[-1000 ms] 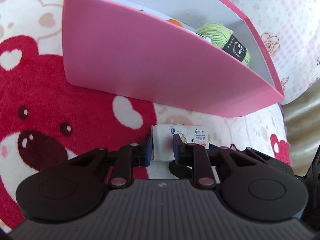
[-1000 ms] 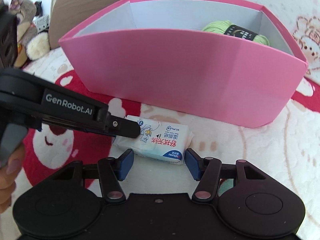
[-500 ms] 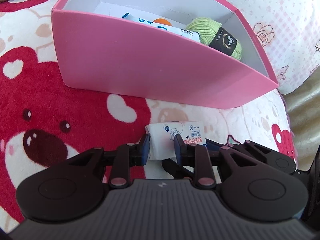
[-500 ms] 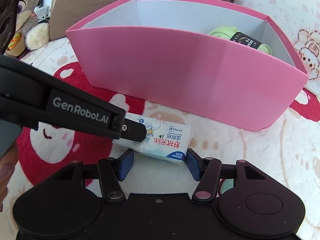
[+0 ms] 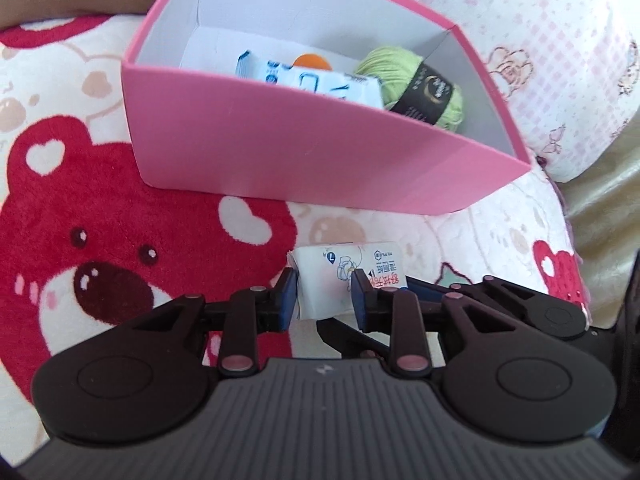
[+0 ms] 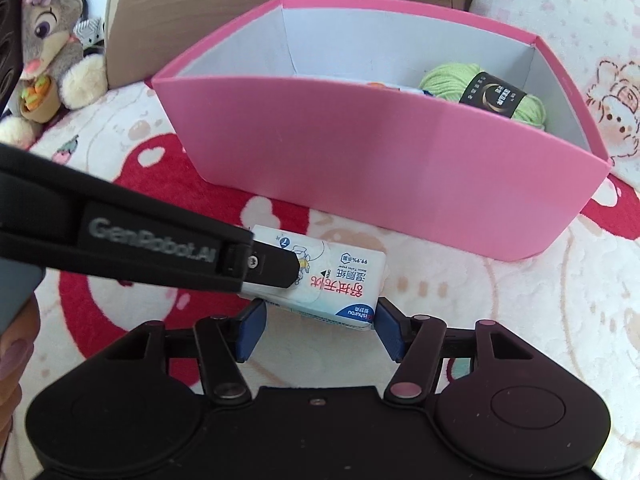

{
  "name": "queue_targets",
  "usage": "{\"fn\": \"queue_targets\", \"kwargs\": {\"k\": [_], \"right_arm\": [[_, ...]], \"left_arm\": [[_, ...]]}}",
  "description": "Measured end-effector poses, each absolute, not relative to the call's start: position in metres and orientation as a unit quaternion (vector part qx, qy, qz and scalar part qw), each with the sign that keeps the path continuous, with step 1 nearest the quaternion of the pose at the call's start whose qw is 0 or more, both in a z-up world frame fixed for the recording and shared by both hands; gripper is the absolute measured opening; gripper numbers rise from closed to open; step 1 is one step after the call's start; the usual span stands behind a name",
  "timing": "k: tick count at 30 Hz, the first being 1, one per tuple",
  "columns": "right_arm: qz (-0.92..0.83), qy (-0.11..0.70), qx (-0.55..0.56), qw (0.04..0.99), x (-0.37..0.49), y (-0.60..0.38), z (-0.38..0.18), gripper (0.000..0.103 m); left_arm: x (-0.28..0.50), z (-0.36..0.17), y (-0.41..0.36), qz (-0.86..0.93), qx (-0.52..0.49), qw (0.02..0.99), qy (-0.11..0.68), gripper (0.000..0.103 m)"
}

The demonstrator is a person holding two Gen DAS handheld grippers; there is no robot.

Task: Organize objects
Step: 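Close the left gripper on the white tissue packet, then lift the white packet with the left gripper and carry it over the pink box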

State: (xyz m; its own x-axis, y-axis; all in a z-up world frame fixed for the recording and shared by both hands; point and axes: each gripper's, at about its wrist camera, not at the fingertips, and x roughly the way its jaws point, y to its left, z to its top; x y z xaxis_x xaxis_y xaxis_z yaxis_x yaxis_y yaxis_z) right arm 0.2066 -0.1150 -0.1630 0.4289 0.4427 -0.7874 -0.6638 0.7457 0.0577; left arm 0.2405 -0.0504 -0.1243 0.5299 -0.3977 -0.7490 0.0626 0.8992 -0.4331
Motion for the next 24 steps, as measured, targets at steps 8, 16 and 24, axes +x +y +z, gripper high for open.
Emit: {"fn": "queue_targets", "kwargs": {"k": [8, 16, 24], "right_arm": [[0.335, 0.436, -0.113, 0.827, 0.191, -0.114, -0.149, 0.069], [0.334, 0.414, -0.124, 0.838, 0.172, -0.123, -0.131, 0.07], [0.339, 0.386, -0.126, 0.848, 0.154, -0.127, -0.107, 0.072]], "left_arm": [[0.222, -0.101, -0.049, -0.15, -0.157, 0.861, 0.461, 0.027], [0.206, -0.085, -0.046, -0.162, -0.142, 0.863, 0.458, 0.027], [0.189, -0.068, -0.036, -0.17, -0.16, 0.864, 0.447, 0.029]]}}
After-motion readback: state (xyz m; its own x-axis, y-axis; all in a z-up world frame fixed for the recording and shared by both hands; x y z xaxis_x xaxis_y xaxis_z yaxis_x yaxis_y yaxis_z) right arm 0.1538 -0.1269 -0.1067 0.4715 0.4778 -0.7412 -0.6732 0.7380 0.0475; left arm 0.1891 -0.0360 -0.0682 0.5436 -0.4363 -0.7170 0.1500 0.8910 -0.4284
